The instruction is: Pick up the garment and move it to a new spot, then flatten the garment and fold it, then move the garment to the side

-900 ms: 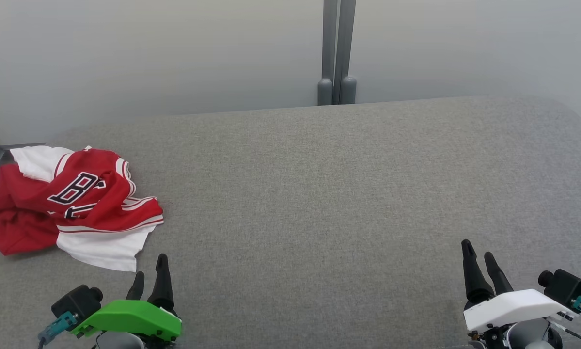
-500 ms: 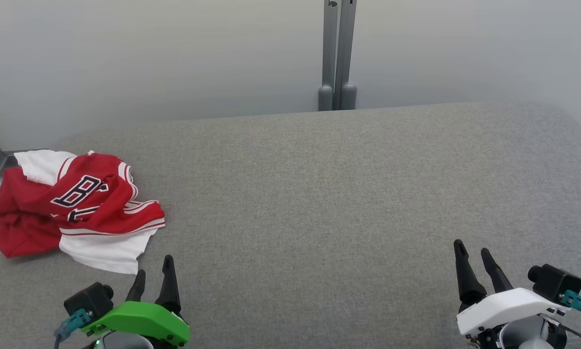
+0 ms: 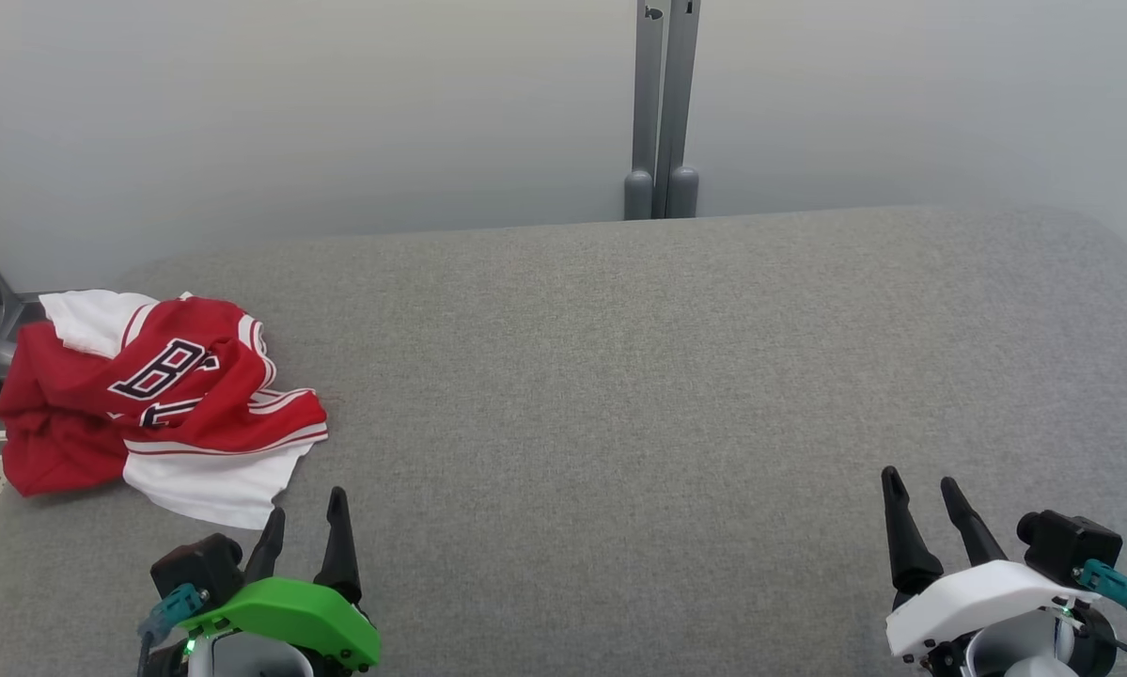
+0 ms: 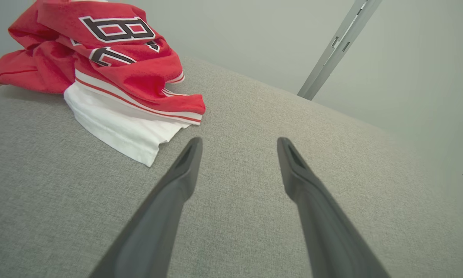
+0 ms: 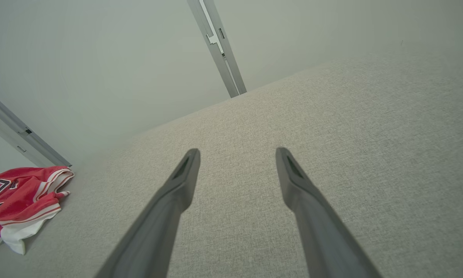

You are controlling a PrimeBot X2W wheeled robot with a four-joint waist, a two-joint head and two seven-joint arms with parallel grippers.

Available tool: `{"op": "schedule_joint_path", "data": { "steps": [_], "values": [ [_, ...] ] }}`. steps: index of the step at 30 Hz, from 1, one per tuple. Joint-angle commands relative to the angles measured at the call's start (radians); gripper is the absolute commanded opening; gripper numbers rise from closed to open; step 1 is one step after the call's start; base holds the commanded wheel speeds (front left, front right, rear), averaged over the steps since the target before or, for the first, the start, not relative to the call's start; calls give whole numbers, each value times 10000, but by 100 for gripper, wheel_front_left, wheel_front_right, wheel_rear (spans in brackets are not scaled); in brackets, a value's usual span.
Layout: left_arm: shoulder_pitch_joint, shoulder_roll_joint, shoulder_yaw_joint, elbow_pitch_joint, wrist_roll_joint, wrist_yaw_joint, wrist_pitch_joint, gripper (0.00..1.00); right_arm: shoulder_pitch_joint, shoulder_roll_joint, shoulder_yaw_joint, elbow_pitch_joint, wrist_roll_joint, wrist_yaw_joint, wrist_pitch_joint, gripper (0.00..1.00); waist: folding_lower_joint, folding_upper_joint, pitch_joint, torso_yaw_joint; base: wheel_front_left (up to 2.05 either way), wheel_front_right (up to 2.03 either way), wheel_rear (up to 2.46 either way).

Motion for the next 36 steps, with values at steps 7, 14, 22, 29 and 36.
{"op": "schedule_joint_path", "data": {
  "steps": [7,14,22,29,36],
  "values": [
    [-219,229,-306,-39,760,253,-214,100,-166,-65,46,2,-915,5,-107,100,0,-1,-84,44,0,0,0],
    [-234,334,-486,4,1189,400,-368,100,-244,-70,134,-11,-1606,5,-65,100,0,-1,-158,125,0,0,0],
    [-192,450,-696,54,1632,569,-520,100,-269,-78,243,19,-2330,5,8,100,0,-1,-215,278,0,0,0],
    [-178,591,-831,94,2015,726,-652,100,-303,-84,266,22,-2956,5,35,100,0,-1,-260,376,0,0,0],
    [-143,617,-918,159,2213,891,-743,100,-318,-87,325,66,-3443,6,17,100,0,-1,-317,431,0,0,0]
  ]
}}
